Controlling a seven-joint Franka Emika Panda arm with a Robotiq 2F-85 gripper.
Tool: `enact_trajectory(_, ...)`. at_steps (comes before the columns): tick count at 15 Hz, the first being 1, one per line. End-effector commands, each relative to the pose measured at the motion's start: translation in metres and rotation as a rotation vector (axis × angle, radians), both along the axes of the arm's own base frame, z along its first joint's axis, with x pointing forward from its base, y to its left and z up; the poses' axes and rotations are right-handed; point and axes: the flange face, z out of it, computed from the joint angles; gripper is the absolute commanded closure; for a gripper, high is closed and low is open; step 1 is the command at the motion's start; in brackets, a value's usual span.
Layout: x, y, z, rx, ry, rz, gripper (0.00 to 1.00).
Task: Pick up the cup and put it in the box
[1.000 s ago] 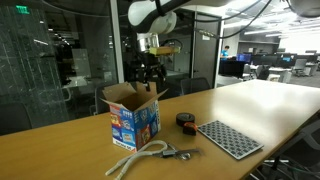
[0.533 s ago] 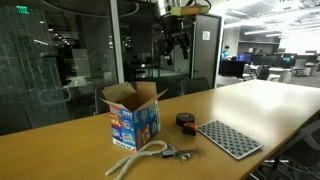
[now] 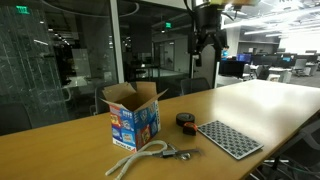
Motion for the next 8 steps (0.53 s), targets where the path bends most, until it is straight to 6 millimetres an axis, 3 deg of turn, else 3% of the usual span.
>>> enact_trajectory(1, -0.066, -0.04, -0.032, 0.016, 0.059, -0.054, 0.0)
enact_trajectory(4, -0.108, -0.069, -0.055, 0.069, 0.05, -0.009, 0.0)
enact_trajectory(8, -0.132, -0.09, -0.061, 0.161, -0.033, 0.104, 0.0)
